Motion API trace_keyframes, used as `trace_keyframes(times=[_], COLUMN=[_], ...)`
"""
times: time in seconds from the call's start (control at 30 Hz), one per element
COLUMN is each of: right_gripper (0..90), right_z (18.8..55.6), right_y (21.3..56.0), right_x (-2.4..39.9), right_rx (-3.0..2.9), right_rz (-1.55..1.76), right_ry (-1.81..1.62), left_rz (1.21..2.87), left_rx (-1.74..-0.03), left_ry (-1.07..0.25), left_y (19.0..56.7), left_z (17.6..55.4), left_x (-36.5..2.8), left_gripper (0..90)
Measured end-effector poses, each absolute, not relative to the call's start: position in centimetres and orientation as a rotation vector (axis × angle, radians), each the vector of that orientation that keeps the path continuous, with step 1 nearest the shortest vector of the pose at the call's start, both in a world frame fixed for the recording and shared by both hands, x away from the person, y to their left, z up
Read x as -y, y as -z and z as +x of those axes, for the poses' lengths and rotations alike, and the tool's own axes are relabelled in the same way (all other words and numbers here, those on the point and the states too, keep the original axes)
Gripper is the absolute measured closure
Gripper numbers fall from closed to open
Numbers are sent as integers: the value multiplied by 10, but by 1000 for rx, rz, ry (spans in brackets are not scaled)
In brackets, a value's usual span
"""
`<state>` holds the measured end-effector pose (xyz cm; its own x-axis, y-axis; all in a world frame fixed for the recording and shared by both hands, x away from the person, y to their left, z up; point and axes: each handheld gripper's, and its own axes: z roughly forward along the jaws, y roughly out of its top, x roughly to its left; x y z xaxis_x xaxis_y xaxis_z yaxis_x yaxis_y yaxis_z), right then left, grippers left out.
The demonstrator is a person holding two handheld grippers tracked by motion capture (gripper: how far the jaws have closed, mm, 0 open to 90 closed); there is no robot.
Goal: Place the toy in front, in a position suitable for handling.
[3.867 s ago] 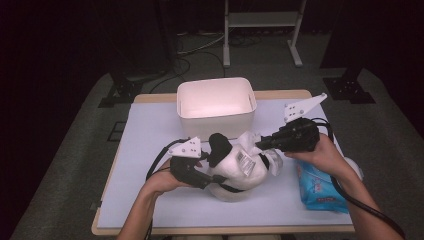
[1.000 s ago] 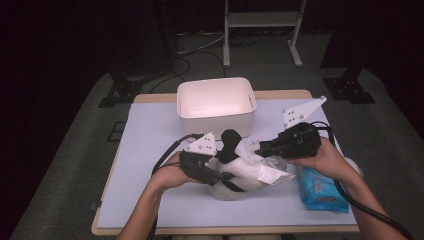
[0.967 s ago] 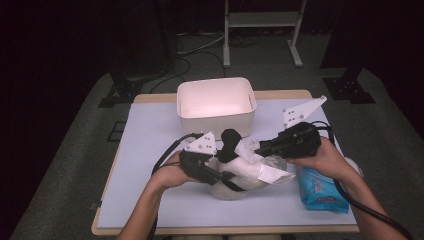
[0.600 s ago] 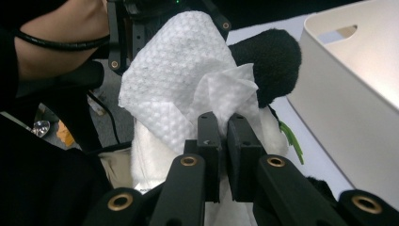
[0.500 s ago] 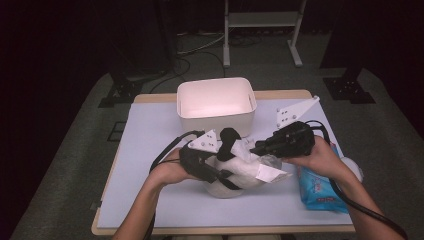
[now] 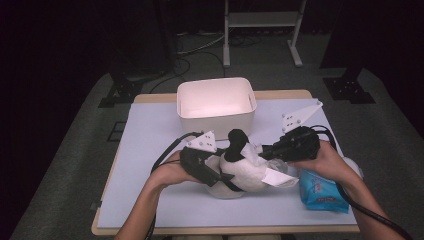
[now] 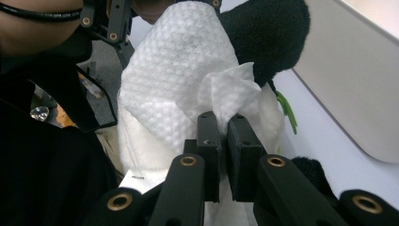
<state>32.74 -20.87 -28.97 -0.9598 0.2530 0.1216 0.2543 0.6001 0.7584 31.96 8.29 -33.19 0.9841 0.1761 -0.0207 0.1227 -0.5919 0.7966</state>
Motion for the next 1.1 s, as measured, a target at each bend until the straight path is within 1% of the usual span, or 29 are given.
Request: trace_keyframes(times=[0.17, 0.23, 0.37, 0.53, 0.67, 0.83, 0.87, 0.9, 1.0, 1.1], right_gripper=[837, 837, 834, 830, 830, 830, 830, 830, 830, 830], right_z=[327, 327, 328, 327, 328, 328, 328, 329, 329, 330], right_y=[293, 294, 296, 297, 299, 301, 301, 302, 304, 304], right_x=[214, 217, 219, 223, 226, 228, 228, 228, 228, 231], right_rx=[2803, 2803, 2803, 2812, 2807, 2812, 2812, 2812, 2800, 2776], right_rz=[-467, -476, -486, -497, -512, -523, -526, -526, -530, -535], right_ry=[1330, 1332, 1327, 1317, 1322, 1312, 1312, 1314, 1307, 1334], left_rz=[2236, 2218, 2196, 2218, 2241, 2216, 2215, 2212, 2213, 2221], left_rx=[-248, -253, -254, -298, -302, -315, -316, -311, -313, -304], left_ry=[-54, -37, -45, -59, -52, -23, -14, -7, -35, -61], left_y=[347, 352, 353, 358, 367, 373, 374, 375, 374, 373], left_z=[324, 326, 328, 333, 335, 340, 340, 339, 335, 332], left_x=[-89, -93, -98, -104, -102, -102, -102, -101, -99, -98], left_gripper=[192, 191, 191, 187, 170, 169, 180, 235, 354, 378])
